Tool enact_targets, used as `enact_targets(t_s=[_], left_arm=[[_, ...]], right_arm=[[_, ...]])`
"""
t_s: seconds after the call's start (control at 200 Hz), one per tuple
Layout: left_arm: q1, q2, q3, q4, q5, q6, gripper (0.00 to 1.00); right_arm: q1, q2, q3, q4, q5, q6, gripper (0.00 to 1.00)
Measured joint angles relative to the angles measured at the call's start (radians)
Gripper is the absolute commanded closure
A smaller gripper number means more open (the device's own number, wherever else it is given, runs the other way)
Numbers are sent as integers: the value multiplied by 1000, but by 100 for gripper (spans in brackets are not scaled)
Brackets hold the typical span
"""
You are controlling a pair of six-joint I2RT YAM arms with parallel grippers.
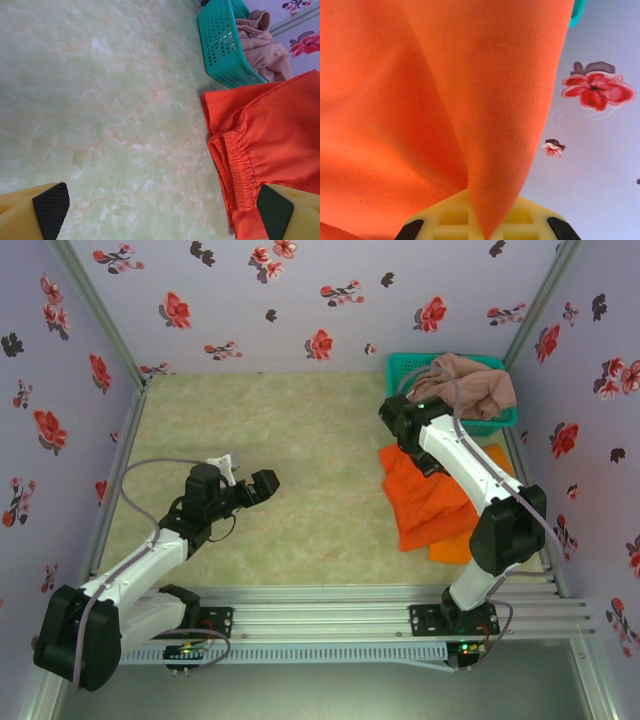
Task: Fold and stack the shorts
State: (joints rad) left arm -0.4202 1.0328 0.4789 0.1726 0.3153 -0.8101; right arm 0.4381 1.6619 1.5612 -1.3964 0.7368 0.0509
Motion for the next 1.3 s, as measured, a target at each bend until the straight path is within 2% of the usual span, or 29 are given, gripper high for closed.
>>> enact_targets(t_s=[0.53, 1.0, 1.175, 1.255, 1.3], left_arm=[[0, 15, 0, 0, 0, 0, 1], [8, 30, 0, 0, 3, 0, 0], [10, 31, 0, 0, 4, 0, 1], [13, 31, 0, 1, 8, 0, 0], [13, 31, 0, 1, 11, 0, 0]], right_arm=[[-126, -24, 58, -40, 125, -101, 98], [-290, -24, -67, 201, 217, -263, 86], [-336, -1, -150, 297, 247, -299, 66], [-356, 31, -158, 320, 259, -305, 42], [-366, 48, -158, 332, 269, -306, 36]])
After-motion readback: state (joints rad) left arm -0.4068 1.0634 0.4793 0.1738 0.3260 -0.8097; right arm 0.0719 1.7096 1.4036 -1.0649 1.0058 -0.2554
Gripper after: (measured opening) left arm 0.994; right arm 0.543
